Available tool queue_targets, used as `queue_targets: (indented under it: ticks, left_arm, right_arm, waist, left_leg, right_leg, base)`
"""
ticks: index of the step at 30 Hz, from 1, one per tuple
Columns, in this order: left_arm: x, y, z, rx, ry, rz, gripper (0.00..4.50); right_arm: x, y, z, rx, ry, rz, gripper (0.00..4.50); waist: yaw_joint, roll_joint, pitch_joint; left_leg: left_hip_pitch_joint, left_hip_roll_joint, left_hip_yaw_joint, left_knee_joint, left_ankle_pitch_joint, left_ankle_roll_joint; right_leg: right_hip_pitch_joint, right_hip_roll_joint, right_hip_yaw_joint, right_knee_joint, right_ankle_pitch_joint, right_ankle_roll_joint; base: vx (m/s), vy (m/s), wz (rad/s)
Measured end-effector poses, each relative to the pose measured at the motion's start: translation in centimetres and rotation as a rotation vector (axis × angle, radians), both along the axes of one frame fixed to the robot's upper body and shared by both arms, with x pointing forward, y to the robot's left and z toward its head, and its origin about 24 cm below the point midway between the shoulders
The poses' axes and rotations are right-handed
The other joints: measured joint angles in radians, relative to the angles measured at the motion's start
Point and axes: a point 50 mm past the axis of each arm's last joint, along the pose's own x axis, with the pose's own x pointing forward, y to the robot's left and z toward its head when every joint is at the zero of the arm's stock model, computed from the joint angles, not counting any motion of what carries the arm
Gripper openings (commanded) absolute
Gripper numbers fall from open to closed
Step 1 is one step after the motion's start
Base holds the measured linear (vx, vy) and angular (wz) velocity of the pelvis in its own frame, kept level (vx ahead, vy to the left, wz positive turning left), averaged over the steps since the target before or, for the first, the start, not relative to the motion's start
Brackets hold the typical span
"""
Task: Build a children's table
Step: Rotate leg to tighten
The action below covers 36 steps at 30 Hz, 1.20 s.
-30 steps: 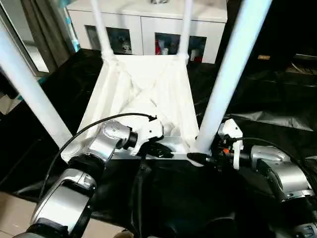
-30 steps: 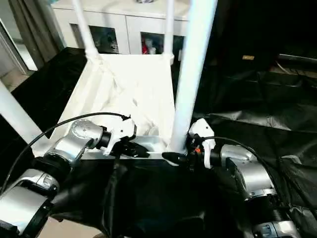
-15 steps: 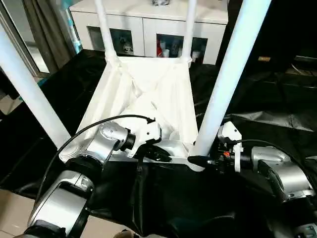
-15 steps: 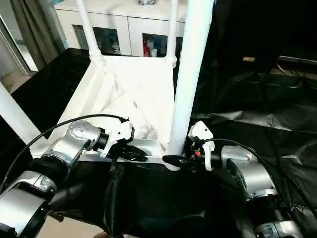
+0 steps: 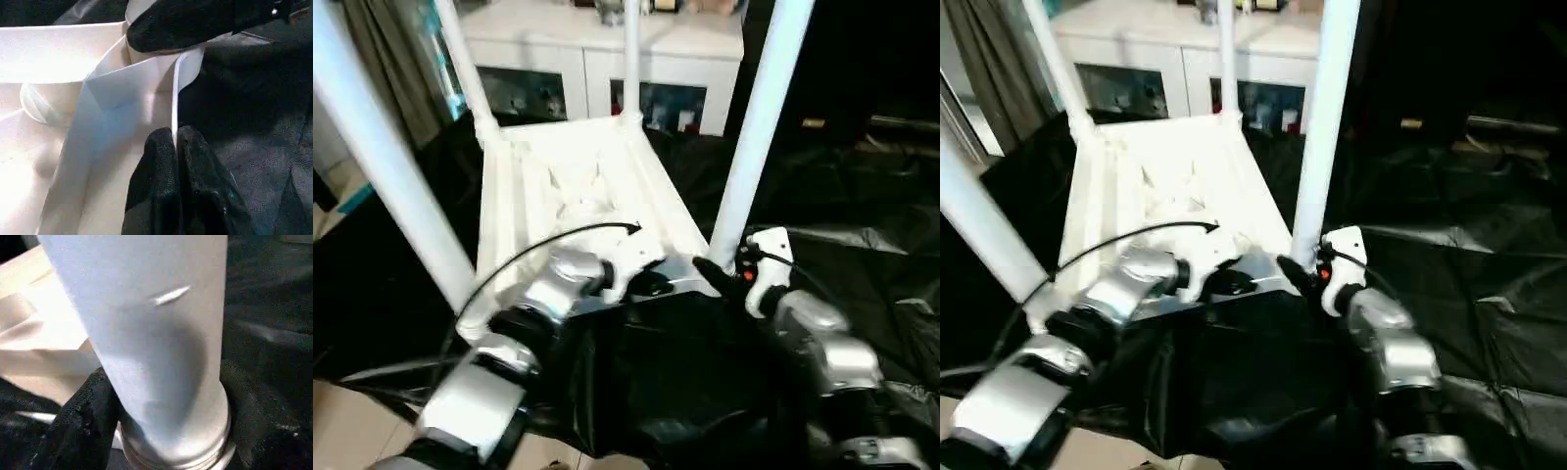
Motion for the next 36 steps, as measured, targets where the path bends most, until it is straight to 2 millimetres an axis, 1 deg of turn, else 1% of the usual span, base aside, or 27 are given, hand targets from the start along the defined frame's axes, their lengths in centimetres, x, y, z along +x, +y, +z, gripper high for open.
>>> queue_targets:
  ticks: [2,3,4,6,8,10,12,14,15,17,18,19,21,24,25,26,28,29,30,31,34,35,36]
  left_arm:
    - [0.0,0.0,0.0,0.001,0.0,-0.001,0.0]
    - [0.0,0.0,0.0,0.0,-0.002,-0.003,0.0]
    - [0.0,0.0,0.0,-0.001,-0.002,-0.007,0.0]
    - [-0.1,0.0,0.1,-0.006,0.002,-0.028,0.0]
    - [-0.3,0.2,0.2,-0.012,0.0,-0.056,0.0]
    - [-0.5,0.9,0.4,-0.026,0.004,-0.09,0.0]
    - [-0.7,1.7,0.6,-0.039,0.021,-0.132,0.0]
    - [-0.8,2.3,0.9,-0.037,0.027,-0.176,0.0]
    - [-0.9,2.9,1.0,-0.033,0.041,-0.213,0.0]
    - [-1.1,3.5,1.3,-0.029,0.053,-0.253,0.0]
    - [-1.1,3.8,1.4,-0.027,0.057,-0.273,0.0]
    - [-1.2,4.0,1.5,-0.026,0.064,-0.289,0.0]
    - [-1.4,4.3,1.5,-0.022,0.078,-0.322,0.0]
    - [-1.7,4.5,1.4,-0.021,0.1,-0.342,0.0]
    - [-1.7,4.5,1.4,-0.02,0.106,-0.346,0.0]
    - [-1.7,4.5,1.3,-0.019,0.108,-0.349,0.0]
    - [-1.8,4.6,1.3,-0.016,0.11,-0.349,0.0]
    - [-1.7,4.7,1.3,-0.015,0.111,-0.348,0.0]
    - [-1.8,4.7,1.3,-0.014,0.112,-0.35,0.0]
    - [-1.8,4.8,1.3,-0.014,0.114,-0.352,0.0]
    - [-1.8,4.7,1.3,-0.018,0.118,-0.358,0.0]
    - [-1.8,4.8,1.3,-0.02,0.12,-0.36,0.0]
    - [-1.8,4.8,1.3,-0.021,0.122,-0.361,0.0]
  right_arm:
    - [0.0,0.1,0.0,-0.004,-0.011,-0.003,3.43]
    - [0.0,0.1,0.0,-0.008,-0.014,-0.001,3.43]
    - [0.0,0.1,0.0,-0.005,-0.015,0.007,3.43]
    - [-0.2,-0.2,0.2,-0.005,-0.019,0.043,3.73]
    - [-0.5,-0.4,0.5,-0.014,-0.028,0.094,3.86]
    - [-0.8,-0.7,0.8,-0.009,-0.03,0.167,3.86]
    - [-1.2,-1.1,1.3,-0.019,-0.027,0.267,3.86]
    - [-1.4,-1.3,1.6,-0.032,-0.026,0.34,3.86]
    - [-1.7,-1.4,1.9,-0.051,-0.024,0.415,3.86]
    - [-1.9,-1.3,2.2,-0.057,-0.023,0.493,3.86]
    - [-2.1,-1.2,2.4,-0.051,-0.026,0.528,3.86]
    - [-2.2,-1.0,2.4,-0.053,-0.021,0.563,3.86]
    - [-2.5,-1.3,2.6,-0.045,-0.003,0.613,3.86]
    - [-2.7,-1.8,2.7,-0.045,0.016,0.644,3.86]
    - [-2.7,-1.8,2.7,-0.043,0.018,0.654,3.71]
    - [-2.8,-1.9,2.7,-0.041,0.022,0.67,3.71]
    - [-2.9,-1.9,2.8,-0.03,0.025,0.694,3.51]
    - [-3.0,-1.9,2.8,-0.028,0.025,0.698,3.51]
    - [-3.0,-1.9,2.8,-0.025,0.028,0.707,3.3]
    - [-3.0,-1.8,2.8,-0.024,0.028,0.712,3.3]
    - [-2.9,-1.9,2.9,-0.024,0.027,0.719,3.08]
    - [-3.0,-1.9,2.9,-0.024,0.028,0.721,2.86]
    - [-3.0,-1.9,2.9,-0.023,0.028,0.724,2.76]
  waist:
    - [-0.004,0.002,0.0]
    - [-0.009,0.002,0.0]
    - [-0.011,0.001,0.001]
    - [-0.014,0.0,0.001]
    - [-0.016,0.0,0.001]
    - [-0.015,-0.001,0.0]
    - [-0.015,-0.001,0.0]
    - [-0.01,-0.001,0.0]
    - [-0.003,-0.001,0.0]
    - [0.014,-0.001,0.0]
    - [0.022,-0.001,0.0]
    - [0.026,-0.001,0.0]
    - [0.033,-0.001,0.0]
    - [0.038,-0.002,0.001]
    - [0.038,-0.003,0.001]
    - [0.038,-0.003,0.001]
    - [0.038,-0.004,0.002]
    - [0.038,-0.005,0.002]
    - [0.037,-0.005,0.003]
    - [0.037,-0.006,0.003]
    - [0.038,-0.006,0.003]
    - [0.039,-0.006,0.003]
    - [0.039,-0.006,0.003]
  left_leg:
    - [-0.001,-0.001,0.0,-0.004,0.0,0.0]
    - [-0.001,-0.003,0.0,-0.005,0.0,0.0]
    - [-0.002,-0.004,0.0,-0.005,0.0,0.0]
    - [-0.003,-0.008,0.0,-0.005,0.0,0.0]
    - [-0.006,-0.01,0.001,-0.005,0.0,0.001]
    - [-0.01,-0.011,0.002,-0.005,0.0,0.002]
    - [-0.012,-0.011,0.003,-0.006,-0.001,0.004]
    - [-0.013,-0.009,0.003,-0.01,-0.001,0.004]
    - [-0.016,-0.008,0.003,-0.009,0.001,0.008]
    - [-0.023,-0.006,0.003,-0.008,0.001,0.008]
    - [-0.028,-0.003,0.003,-0.006,0.002,0.009]
    - [-0.029,-0.002,0.003,-0.004,0.001,0.009]
    - [-0.029,-0.001,0.003,0.002,0.0,0.009]
    - [-0.029,0.001,0.005,0.005,0.0,0.008]
    - [-0.029,0.001,0.005,0.006,-0.002,0.003]
    - [-0.028,0.001,0.005,0.007,-0.002,0.003]
    - [-0.027,0.001,0.005,0.008,-0.002,0.002]
    - [-0.026,0.001,0.006,0.008,-0.002,0.002]
    - [-0.026,0.001,0.006,0.008,-0.002,0.002]
    - [-0.026,0.001,0.006,0.008,-0.002,0.002]
    - [-0.027,0.001,0.006,0.007,-0.002,0.002]
    - [-0.027,0.001,0.006,0.007,-0.002,0.002]
    - [-0.027,0.001,0.006,0.007,-0.002,0.002]
  right_leg:
    - [0.004,-0.001,-0.001,-0.009,0.0,0.0]
    - [0.009,-0.001,0.0,-0.012,0.0,0.0]
    - [0.009,-0.002,0.001,-0.012,0.0,0.0]
    - [0.009,-0.005,0.002,-0.012,0.0,0.0]
    - [0.006,-0.007,0.003,-0.011,0.0,-0.001]
    - [0.0,-0.008,0.004,-0.006,0.007,-0.009]
    - [-0.005,-0.008,0.005,-0.001,0.015,-0.009]
    - [-0.009,-0.008,0.002,0.003,0.011,-0.005]
    - [-0.014,-0.008,0.001,0.01,0.005,-0.004]
    - [-0.023,-0.007,0.001,0.016,0.002,-0.004]
    - [-0.027,-0.006,0.0,0.02,0.001,-0.006]
    - [-0.029,-0.005,0.0,0.025,-0.001,-0.009]
    - [-0.029,-0.005,0.0,0.03,-0.004,-0.011]
    - [-0.028,-0.005,0.001,0.031,-0.004,-0.011]
    - [-0.027,-0.005,0.001,0.031,-0.004,-0.011]
    - [-0.026,-0.005,0.002,0.031,-0.003,-0.011]
    - [-0.024,-0.005,0.003,0.03,-0.003,-0.011]
    - [-0.024,-0.005,0.003,0.03,-0.003,-0.011]
    - [-0.024,-0.005,0.003,0.03,-0.003,-0.011]
    - [-0.024,-0.005,0.003,0.03,-0.003,-0.011]
    - [-0.024,-0.005,0.003,0.031,-0.003,-0.011]
    - [-0.024,-0.005,0.003,0.031,-0.003,-0.011]
    - [-0.024,-0.005,0.003,0.031,-0.003,-0.011]
  base:
    - [0.0,0.0,0.0]
    - [0.0,0.0,0.0]
    - [0.0,0.0,0.0]
    - [0.0,0.0,0.0]
    - [0.0,0.0,0.0]
    - [0.027,-0.002,0.0]
    - [0.062,-0.019,0.01]
    - [0.065,-0.038,0.02]
    - [0.063,-0.043,0.02]
    - [0.0,0.0,0.0]
    - [0.0,0.0,0.0]
    - [0.0,0.0,0.0]
    - [0.0,0.0,0.0]
    - [0.0,0.0,0.0]
    - [0.0,0.0,0.0]
    - [0.0,0.0,0.0]
    - [0.0,0.0,0.0]
    - [0.0,0.0,0.0]
    - [0.0,0.0,0.0]
    - [0.0,0.0,0.0]
    - [0.0,0.0,0.0]
    - [0.0,0.0,0.0]
    - [0.0,0.0,0.0]
